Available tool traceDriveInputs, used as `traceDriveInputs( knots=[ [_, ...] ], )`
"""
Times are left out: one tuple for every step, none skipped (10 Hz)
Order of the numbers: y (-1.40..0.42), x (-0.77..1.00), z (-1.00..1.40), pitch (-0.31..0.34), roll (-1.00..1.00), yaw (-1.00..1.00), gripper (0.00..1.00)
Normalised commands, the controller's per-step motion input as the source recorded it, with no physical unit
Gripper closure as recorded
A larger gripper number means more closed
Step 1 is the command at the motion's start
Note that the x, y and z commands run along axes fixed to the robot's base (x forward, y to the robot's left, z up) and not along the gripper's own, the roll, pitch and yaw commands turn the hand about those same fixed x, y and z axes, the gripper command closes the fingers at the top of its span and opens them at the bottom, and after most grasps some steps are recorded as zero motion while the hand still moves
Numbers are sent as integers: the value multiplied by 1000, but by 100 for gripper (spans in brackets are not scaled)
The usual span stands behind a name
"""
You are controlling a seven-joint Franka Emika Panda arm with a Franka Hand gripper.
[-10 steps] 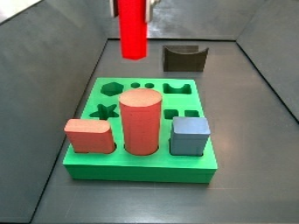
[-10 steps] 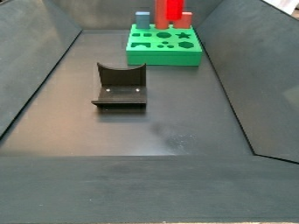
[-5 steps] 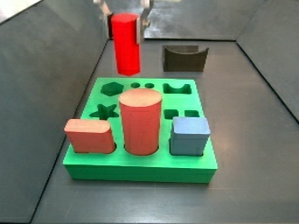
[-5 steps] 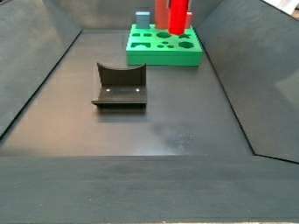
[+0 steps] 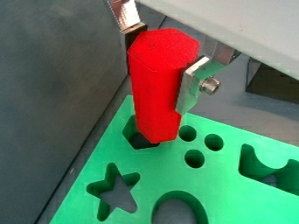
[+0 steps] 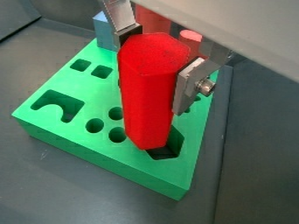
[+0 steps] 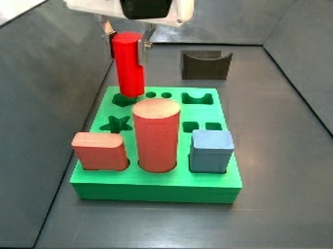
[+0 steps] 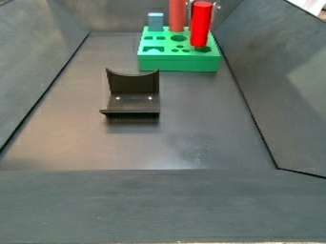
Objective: Pick up the hexagon object. Move up. Place the hexagon object on the fixture. Regrasp the hexagon object. Move to above the board. Insert the hexagon object.
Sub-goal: Insert the hexagon object.
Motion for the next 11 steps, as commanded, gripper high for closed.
traceDriveInputs(
  knots=[
    [0,-20,-177,-4,-114,-97,100],
    [0,-91,-234,-26,-104,-91,100],
    [0,-117,-203,0,-106,-140,100],
    [-26,-169,-194,-41,-110,-186,100],
    [0,-177,-169,0,-110,-177,100],
    [0,-154,-143,0,-111,-197,100],
    [0,-180,-131,0,-120,-191,100],
    [-37,-91,-69,0,-117,-154,100],
    [-89,-49,-31,-6,-120,-126,100],
    [-100,0,0,-10,-146,-37,100],
    [-211,0,0,0,-123,0,100]
  ],
)
